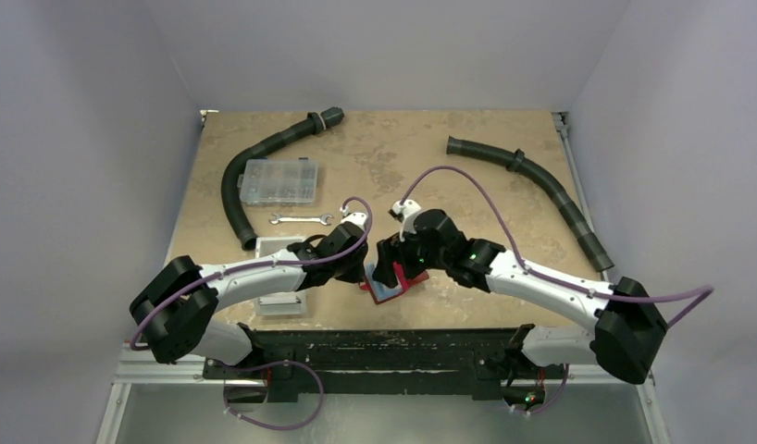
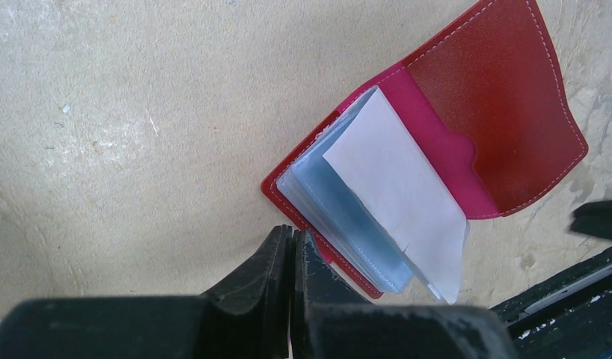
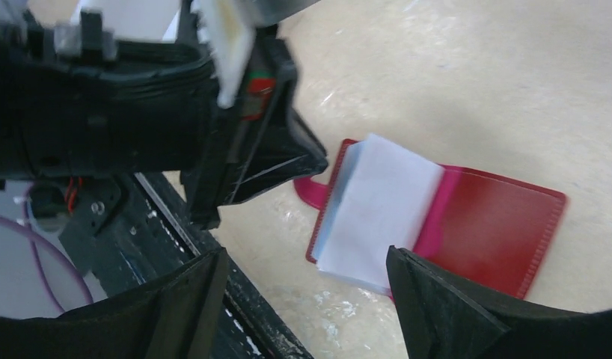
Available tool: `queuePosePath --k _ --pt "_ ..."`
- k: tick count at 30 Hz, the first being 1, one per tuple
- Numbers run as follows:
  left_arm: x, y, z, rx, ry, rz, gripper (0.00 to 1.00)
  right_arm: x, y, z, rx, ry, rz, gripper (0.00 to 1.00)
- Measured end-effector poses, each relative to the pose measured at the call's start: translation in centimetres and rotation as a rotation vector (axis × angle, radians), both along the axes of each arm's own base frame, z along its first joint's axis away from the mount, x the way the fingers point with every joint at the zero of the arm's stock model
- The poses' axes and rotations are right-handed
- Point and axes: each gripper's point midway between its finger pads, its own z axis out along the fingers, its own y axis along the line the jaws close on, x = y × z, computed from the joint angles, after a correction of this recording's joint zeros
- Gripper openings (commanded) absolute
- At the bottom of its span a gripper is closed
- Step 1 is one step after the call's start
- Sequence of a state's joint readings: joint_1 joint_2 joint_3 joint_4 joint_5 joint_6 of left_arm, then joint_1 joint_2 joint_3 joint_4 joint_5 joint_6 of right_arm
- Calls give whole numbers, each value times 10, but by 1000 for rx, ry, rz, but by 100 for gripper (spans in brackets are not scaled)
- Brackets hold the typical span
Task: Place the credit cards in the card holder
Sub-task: Open the card holder at the center of the board.
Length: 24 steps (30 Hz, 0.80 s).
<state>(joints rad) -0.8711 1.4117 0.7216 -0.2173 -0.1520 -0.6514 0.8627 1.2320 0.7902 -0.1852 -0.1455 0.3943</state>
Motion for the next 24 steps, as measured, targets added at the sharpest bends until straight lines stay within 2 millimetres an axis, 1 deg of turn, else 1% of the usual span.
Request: queuePosePath --k 3,5,8,10,12,16,21,24 --pt "0 0 0 0 0 2 0 -12 13 -11 -37 -20 55 96" --pt "0 0 0 1 -1 3 0 -15 16 -21 -73 -30 71 97" --pt "-1 3 -2 6 -1 7 0 -9 16 -37 -124 -43 52 97" --pt "-2 5 -4 11 -1 10 0 -5 13 -49 -156 -41 31 94" --pt "-2 6 -5 10 -1 13 0 0 9 -63 -195 -35 0 91" --pt "-3 9 -6 13 -2 22 0 4 1 -85 -251 -13 -59 89" --pt "-3 11 -7 15 -2 31 0 6 -3 -93 -262 -3 -98 90" --pt "-3 11 -7 16 -2 31 0 7 -2 -95 -257 4 -107 87"
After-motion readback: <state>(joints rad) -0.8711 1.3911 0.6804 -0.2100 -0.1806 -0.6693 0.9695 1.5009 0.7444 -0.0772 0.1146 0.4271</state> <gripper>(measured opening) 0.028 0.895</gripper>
